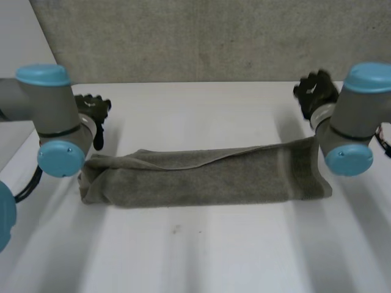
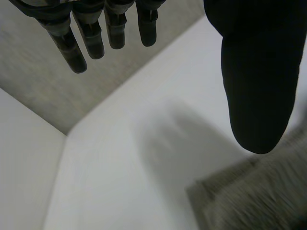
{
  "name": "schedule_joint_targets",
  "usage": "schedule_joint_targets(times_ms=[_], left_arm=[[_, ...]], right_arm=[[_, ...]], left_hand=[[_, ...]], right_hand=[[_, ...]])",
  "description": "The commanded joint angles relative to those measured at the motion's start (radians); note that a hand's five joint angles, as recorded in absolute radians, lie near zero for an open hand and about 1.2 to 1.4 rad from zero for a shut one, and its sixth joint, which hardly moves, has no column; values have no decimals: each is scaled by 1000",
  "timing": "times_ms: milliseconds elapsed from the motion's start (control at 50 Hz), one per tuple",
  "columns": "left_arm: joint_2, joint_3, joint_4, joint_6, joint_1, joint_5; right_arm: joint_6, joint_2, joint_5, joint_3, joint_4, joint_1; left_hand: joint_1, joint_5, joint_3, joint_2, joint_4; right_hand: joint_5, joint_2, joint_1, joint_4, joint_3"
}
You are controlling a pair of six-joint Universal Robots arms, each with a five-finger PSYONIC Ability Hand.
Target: Fold the towel.
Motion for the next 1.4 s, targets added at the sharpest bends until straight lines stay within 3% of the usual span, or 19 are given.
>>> schedule_joint_targets(times_ms=[20,100,160,220,260,280,320,420,620,780,820,840,860,880,920,980,1120,1300,1400], left_arm=[[156,-56,-5,-72,10,-10],[262,-159,-11,-155,13,0],[331,-258,-14,-195,13,6],[386,-352,-34,-199,14,17],[402,-392,-55,-198,17,29],[408,-424,-84,-196,25,44],[408,-444,-111,-198,36,61],[394,-472,-169,-198,82,110],[194,-355,-141,-196,105,138],[54,-190,-144,-195,103,136],[34,-160,-144,-193,103,135],[14,-131,-144,-193,103,133],[-5,-105,-143,-193,103,132],[-5,-105,-143,-193,103,132],[-34,-53,-143,-192,103,130],[-42,-34,-144,-190,103,129],[-26,-48,-150,-193,94,127],[106,-225,-135,-201,86,135],[143,-269,-129,-198,86,142]], right_arm=[[185,-198,-28,99,-39,-13],[251,-325,-127,219,-24,-19],[250,-358,-155,266,-10,-26],[247,-397,-189,329,63,-52],[254,-404,-217,361,147,-69],[254,-404,-217,361,148,-69],[254,-393,-256,382,213,-74],[265,-332,-306,387,238,-91],[283,-152,-318,329,237,-83],[285,-54,-312,242,183,-83],[285,-19,-304,205,123,-80],[285,-19,-304,205,123,-80],[283,-2,-297,186,99,-80],[283,-2,-297,186,99,-80],[283,35,-274,145,82,-80],[282,61,-228,102,83,-79],[283,37,-215,103,86,-72],[282,-124,-223,276,89,-82],[277,-178,-228,356,88,-82]], left_hand=[[-15,-36,-3,-4,-4],[5,-15,17,17,16],[55,35,67,67,66],[219,199,232,231,230],[307,287,320,319,319],[366,345,378,377,377],[407,387,420,419,418],[525,505,537,536,536],[396,375,408,407,407],[346,326,358,357,357],[307,287,320,319,319],[235,215,247,246,246],[164,144,177,176,175],[164,143,176,175,175],[128,108,141,140,139],[125,105,138,137,136],[49,29,61,61,60],[37,17,50,49,48],[227,207,240,239,238]], right_hand=[[-67,-57,-44,-62,-42],[-67,-57,-44,-62,-42],[-67,-57,-44,-62,-42],[-27,-17,-5,-22,-2],[247,257,270,252,272],[249,259,271,254,274],[485,495,508,490,510],[718,728,741,723,743],[821,831,844,826,846],[760,770,783,765,785],[410,420,432,414,435],[407,417,430,412,432],[163,173,186,168,188],[161,171,183,166,186],[-67,-57,-44,-62,-42],[-67,-57,-44,-62,-42],[-67,-57,-44,-62,-42],[-67,-57,-44,-62,-42],[-67,-57,-44,-62,-42]])
